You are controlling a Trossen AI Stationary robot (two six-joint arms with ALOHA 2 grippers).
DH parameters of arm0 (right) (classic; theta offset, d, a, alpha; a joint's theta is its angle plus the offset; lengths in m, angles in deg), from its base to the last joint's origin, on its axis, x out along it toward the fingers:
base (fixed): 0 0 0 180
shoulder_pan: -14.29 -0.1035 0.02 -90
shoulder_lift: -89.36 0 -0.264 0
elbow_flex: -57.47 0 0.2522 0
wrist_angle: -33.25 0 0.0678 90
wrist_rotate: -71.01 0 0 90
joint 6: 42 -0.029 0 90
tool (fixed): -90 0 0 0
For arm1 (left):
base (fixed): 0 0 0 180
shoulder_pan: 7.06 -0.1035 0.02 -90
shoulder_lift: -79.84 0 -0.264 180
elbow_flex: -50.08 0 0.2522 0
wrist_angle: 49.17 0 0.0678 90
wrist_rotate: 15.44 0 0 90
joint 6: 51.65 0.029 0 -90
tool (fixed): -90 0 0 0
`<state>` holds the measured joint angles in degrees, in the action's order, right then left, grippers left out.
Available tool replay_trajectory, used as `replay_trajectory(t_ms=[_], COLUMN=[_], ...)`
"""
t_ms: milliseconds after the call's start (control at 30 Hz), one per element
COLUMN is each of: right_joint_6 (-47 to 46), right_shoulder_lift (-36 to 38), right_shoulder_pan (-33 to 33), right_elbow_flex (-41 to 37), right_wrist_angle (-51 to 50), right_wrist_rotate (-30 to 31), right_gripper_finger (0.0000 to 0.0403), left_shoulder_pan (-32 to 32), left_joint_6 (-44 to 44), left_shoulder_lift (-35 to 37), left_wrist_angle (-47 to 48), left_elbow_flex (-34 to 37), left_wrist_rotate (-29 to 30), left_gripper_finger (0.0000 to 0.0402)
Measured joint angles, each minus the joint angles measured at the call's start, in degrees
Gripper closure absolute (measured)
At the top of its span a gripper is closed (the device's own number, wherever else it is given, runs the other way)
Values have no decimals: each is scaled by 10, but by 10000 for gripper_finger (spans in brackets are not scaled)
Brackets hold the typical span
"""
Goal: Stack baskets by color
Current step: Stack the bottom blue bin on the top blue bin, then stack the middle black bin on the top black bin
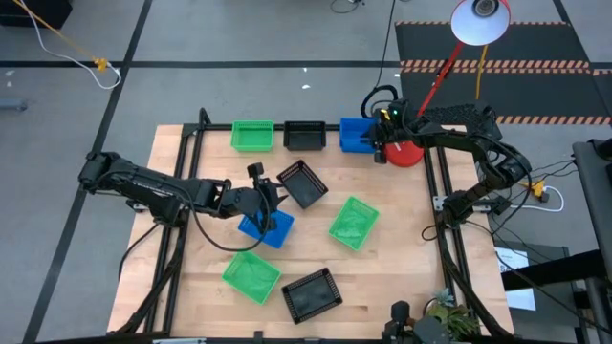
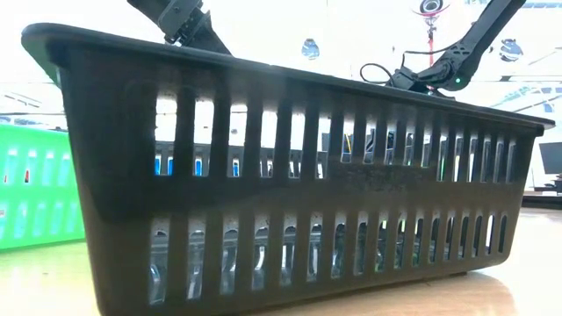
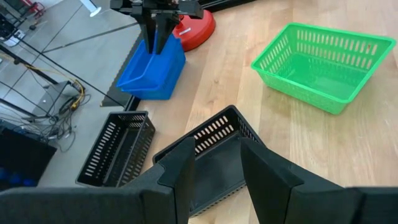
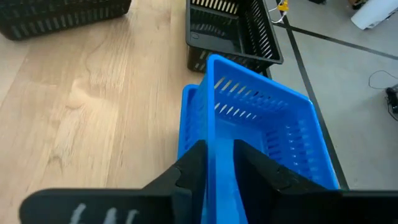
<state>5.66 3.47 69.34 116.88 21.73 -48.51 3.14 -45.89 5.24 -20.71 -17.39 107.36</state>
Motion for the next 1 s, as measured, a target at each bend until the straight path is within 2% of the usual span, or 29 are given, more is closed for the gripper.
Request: replay_trajectory(t_ms=[300, 667, 833, 1000], right_joint_6=[-12, -66, -125, -216], right_shoulder_lift=[-3, 0, 54, 145], right_shoulder_pan=[0, -4, -44, -131], right_elbow_flex=[0, 0, 0, 0], right_wrist_angle=[1, -8, -4, -24], right_wrist_rotate=[10, -6, 3, 74], right_gripper_finger=[303, 302, 302, 302], left_shoulder_pan=[0, 0, 0, 0], left_joint_6=[0, 0, -2, -5], left_shoulder_lift=[0, 0, 0, 0], left_wrist_angle=[0, 0, 0, 0], left_elbow_flex=[0, 0, 0, 0], left_wrist_rotate=[0, 0, 0, -30], left_gripper_finger=[270, 270, 270, 270])
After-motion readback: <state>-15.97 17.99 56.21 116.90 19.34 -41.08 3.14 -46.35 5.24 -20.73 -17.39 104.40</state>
